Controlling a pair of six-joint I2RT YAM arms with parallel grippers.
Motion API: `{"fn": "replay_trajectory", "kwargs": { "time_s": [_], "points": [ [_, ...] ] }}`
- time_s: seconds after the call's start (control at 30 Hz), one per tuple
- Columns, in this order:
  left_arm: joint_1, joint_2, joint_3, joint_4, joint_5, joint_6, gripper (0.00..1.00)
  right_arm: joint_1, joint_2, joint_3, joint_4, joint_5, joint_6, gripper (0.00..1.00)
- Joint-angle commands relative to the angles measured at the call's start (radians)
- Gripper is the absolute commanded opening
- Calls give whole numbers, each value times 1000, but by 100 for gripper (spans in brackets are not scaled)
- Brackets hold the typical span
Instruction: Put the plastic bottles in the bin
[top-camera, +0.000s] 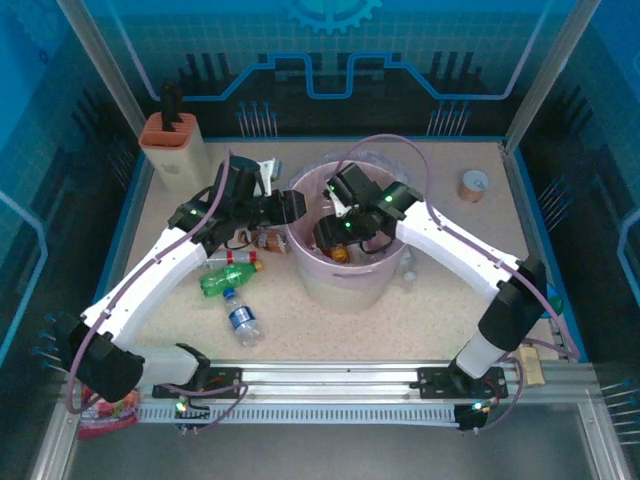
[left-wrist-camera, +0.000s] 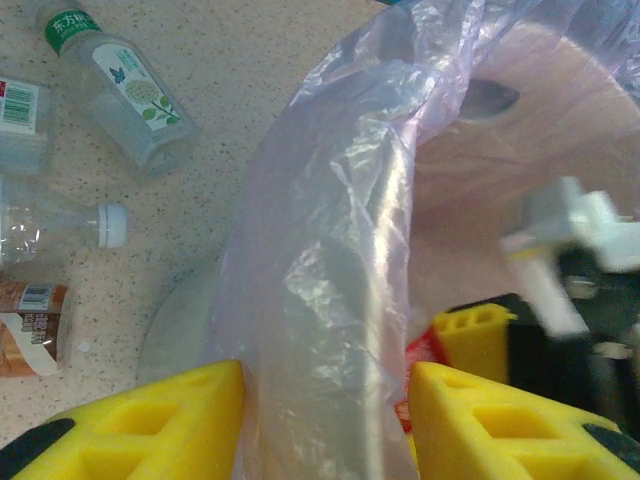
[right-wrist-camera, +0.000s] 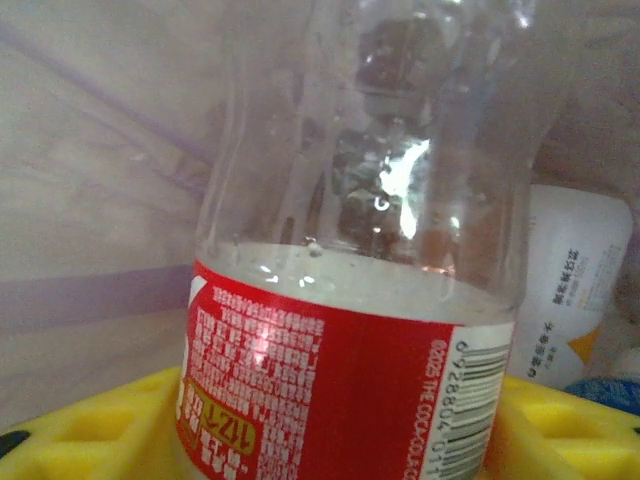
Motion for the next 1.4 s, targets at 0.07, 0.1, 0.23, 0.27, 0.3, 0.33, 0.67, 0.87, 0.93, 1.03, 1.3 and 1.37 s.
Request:
{"fn": "replay_trajectory", "kwargs": {
  "time_s": [0.07,0.1,0.23,0.27,0.3,0.33,0.67,0.87,0.93,1.03,1.3,1.37],
  "points": [
    [-11,1,28,-19,-12,14,47,13,46,-45,65,-3,20,76],
    [-12,0,28,-19,-14,15,47,13,48,-45,64,-8,17,80],
    [-12,2,29,-21,-14,16,47,17,28,-19,55,-5,-23,90],
    [-12,3,28,-22,-15,16,47,17,22,0,40,-5,-40,92],
    [-12,3,28,-21,-16,16,47,19,14,25,25,-7,-60,93],
    [-12,4,28,-21,-18,16,47,19,3,41,15,-11,-82,94],
    [-11,4,56,-59,-43,38,48,-138,-278,76,89,-190,-305,100],
    [-11,7,65,-69,-49,46,48,-412,-463,-4,173,-299,-208,100],
    [-12,9,68,-67,-50,48,48,-543,-503,-39,167,-358,-187,100],
    [-11,8,70,-66,-52,52,48,-737,-513,-101,125,-415,-181,99],
    [-12,2,71,-62,-41,43,48,-1029,-430,-482,263,-626,-150,97],
    [-10,1,70,-62,-40,40,48,-1023,-382,-549,302,-633,-165,95]
  ]
}}
